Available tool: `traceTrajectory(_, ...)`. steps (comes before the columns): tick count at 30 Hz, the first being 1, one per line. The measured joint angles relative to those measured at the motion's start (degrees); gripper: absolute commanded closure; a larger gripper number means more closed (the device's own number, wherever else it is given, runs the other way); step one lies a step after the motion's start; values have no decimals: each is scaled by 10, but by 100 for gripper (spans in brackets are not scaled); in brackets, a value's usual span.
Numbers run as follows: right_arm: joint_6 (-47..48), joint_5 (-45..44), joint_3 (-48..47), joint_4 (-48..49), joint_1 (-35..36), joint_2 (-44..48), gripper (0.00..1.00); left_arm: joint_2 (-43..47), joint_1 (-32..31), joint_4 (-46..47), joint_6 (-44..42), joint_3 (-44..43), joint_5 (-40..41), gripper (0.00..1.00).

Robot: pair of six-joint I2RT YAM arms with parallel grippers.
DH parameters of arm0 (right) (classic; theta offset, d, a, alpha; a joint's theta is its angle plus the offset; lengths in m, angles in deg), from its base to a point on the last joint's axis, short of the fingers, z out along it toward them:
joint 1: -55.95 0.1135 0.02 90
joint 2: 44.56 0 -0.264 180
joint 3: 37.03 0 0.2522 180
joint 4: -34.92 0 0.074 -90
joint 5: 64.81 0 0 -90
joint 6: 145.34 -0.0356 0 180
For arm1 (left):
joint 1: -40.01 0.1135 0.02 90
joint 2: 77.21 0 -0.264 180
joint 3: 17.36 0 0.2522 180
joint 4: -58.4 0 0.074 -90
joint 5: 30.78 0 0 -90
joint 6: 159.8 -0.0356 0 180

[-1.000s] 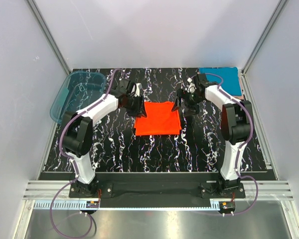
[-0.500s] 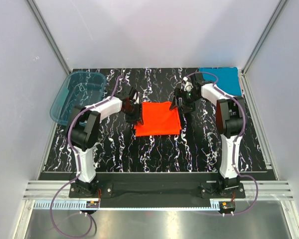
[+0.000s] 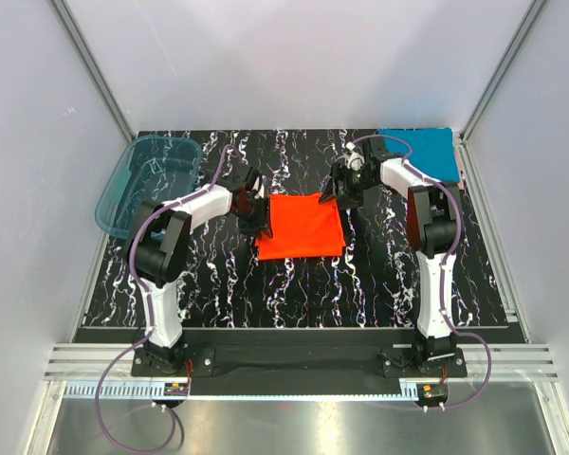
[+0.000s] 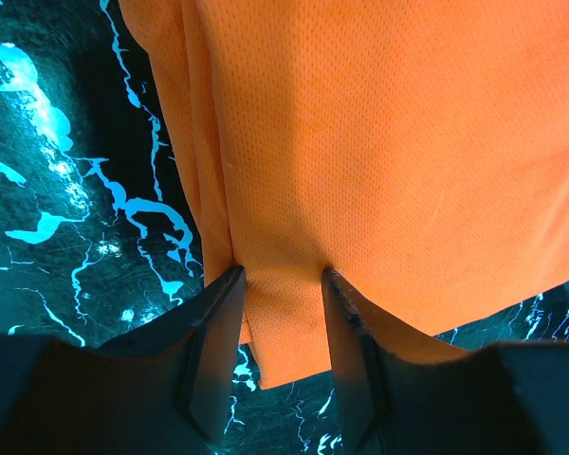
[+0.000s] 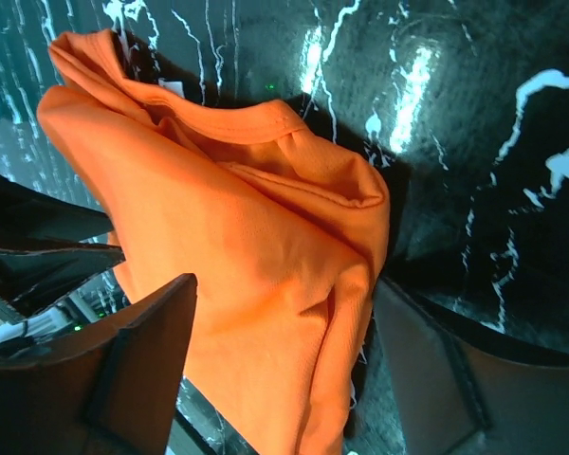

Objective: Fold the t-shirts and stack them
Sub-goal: Fold the tshirt

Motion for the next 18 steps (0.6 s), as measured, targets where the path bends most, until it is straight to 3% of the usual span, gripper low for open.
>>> traceTrajectory(10, -23, 45, 2, 31, 5, -20, 34, 0, 0, 0, 0, 0, 0, 56)
traceTrajectory(14, -27, 56, -2, 36, 16, -30, 43, 0, 0, 0, 0, 0, 0, 56)
traceTrajectory(18, -34, 58, -1, 45, 19, -36, 62, 0, 0, 0, 0, 0, 0, 56)
